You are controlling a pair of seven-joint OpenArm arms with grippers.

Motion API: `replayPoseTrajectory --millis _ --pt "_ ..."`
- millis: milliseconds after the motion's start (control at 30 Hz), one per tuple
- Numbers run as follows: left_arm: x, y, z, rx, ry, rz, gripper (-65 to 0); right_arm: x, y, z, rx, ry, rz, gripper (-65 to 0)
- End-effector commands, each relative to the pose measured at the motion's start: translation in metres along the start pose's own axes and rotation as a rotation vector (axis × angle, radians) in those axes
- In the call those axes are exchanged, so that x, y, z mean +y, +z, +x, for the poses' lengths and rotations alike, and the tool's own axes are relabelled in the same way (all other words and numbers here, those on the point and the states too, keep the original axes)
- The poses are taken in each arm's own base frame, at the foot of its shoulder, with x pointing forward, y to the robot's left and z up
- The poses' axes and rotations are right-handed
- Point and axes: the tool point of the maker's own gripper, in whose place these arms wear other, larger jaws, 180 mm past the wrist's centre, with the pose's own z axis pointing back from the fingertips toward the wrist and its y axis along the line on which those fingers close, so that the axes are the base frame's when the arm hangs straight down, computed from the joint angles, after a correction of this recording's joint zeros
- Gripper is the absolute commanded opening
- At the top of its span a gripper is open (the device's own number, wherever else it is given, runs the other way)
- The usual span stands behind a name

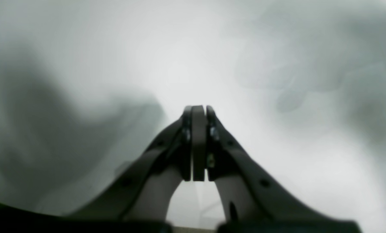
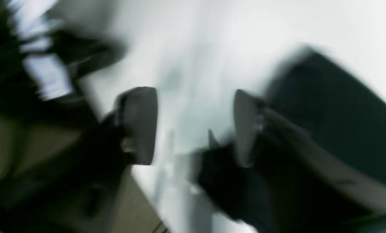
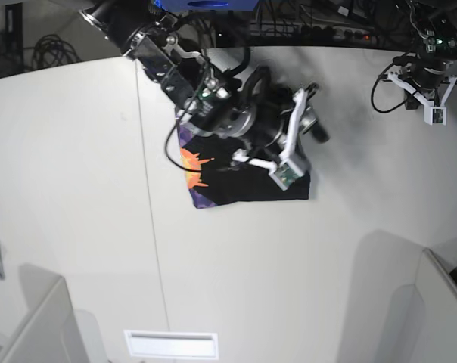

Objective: Fold the T-shirt properly
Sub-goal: 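Lift the right gripper off the bundle and grasp its edge with the left gripper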

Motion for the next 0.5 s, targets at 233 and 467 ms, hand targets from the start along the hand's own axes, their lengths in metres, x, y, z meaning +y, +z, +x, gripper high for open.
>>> replayPoseTrajectory --millis 233,467 --pt "-0.03 0.004 0.034 -0.122 0.014 -0.119 -65.0 -0.066 0.025 -0.01 -0.057 -0.199 -0.161 -65.0" --pt "-0.087 0.007 0.066 -0.25 0.151 -0.382 -65.0 -0.111 0.047 -0.028 -0.068 -0.317 -0.284 -65.0"
